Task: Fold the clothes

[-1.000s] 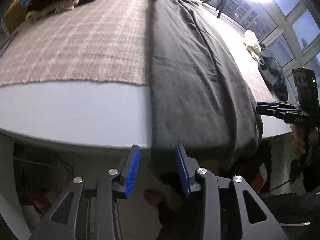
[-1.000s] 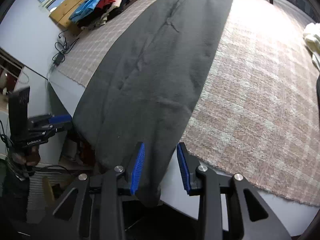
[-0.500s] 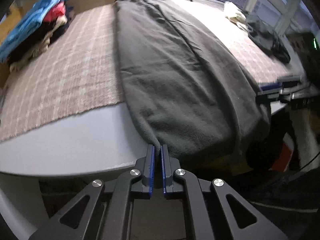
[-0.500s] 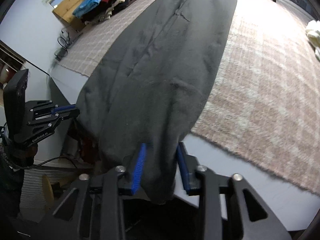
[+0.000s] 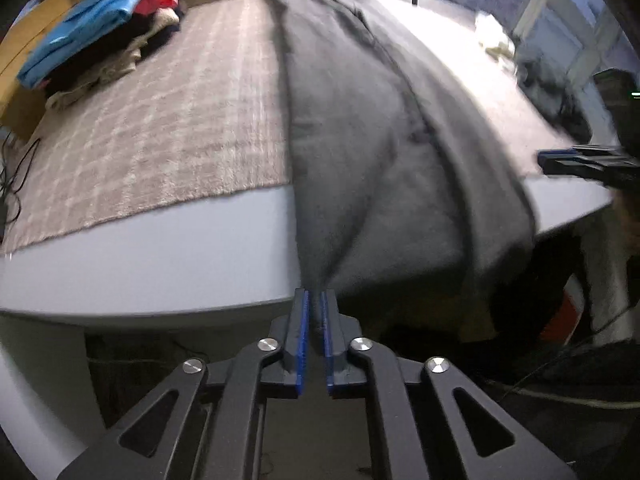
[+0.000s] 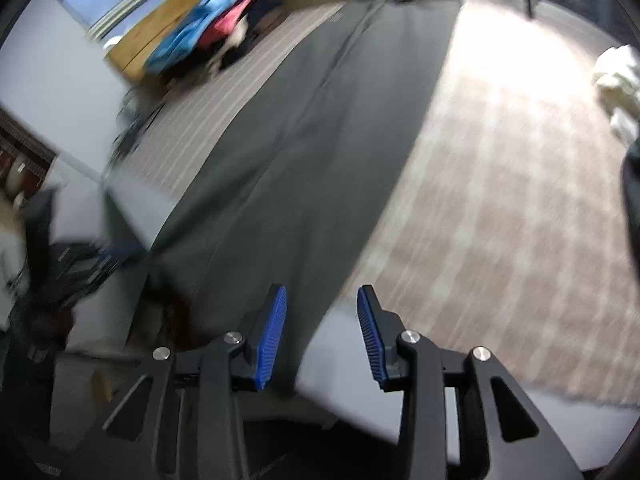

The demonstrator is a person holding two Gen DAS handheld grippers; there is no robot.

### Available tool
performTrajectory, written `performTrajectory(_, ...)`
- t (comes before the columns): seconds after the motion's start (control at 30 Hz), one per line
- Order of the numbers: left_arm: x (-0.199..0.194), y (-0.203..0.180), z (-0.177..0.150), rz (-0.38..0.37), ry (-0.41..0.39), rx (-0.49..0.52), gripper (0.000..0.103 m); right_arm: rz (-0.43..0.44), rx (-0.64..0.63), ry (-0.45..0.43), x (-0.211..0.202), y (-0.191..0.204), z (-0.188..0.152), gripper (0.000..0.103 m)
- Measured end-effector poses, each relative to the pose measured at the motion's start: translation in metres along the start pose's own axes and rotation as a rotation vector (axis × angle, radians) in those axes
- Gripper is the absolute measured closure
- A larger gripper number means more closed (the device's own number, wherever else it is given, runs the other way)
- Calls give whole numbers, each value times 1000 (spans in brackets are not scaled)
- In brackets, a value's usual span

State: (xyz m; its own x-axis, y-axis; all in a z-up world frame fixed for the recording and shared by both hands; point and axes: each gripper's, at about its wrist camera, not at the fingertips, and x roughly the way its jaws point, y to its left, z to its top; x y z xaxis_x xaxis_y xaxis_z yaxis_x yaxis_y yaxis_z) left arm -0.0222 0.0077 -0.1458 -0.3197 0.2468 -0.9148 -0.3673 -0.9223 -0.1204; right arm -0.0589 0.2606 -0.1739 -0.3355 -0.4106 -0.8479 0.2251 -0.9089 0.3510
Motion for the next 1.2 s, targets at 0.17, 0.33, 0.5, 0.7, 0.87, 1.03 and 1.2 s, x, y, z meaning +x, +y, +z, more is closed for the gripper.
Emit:
performTrajectory(0.17, -4, -45, 36, -151, -109, 76, 97, 0, -109, -33, 34, 18, 28, 68)
performTrajectory(0.33, 46, -89, 43, -199, -7, 168, 97, -168, -155, 143, 47, 10, 24, 88)
performTrajectory(0.5, 42, -114, 67, -214, -41, 199, 90, -90, -68, 41, -24, -16, 76, 86)
performTrajectory(0.7, 76, -133, 167, -122, -79, 182, 77, -210, -83, -81, -33, -63, 218, 75)
performTrajectory(0.87, 124, -128, 218, -41, -46, 111, 77, -190, -5, -82, 25, -126, 325, 66)
performTrajectory(1.03, 153, -125, 240, -18, -16, 61, 77, -198, 22, 1, 99, -173, 378, 66)
performTrajectory(1.2, 161, -121, 241, -24, -48, 45, 94, -201, -29, 46, 142, -188, 392, 67)
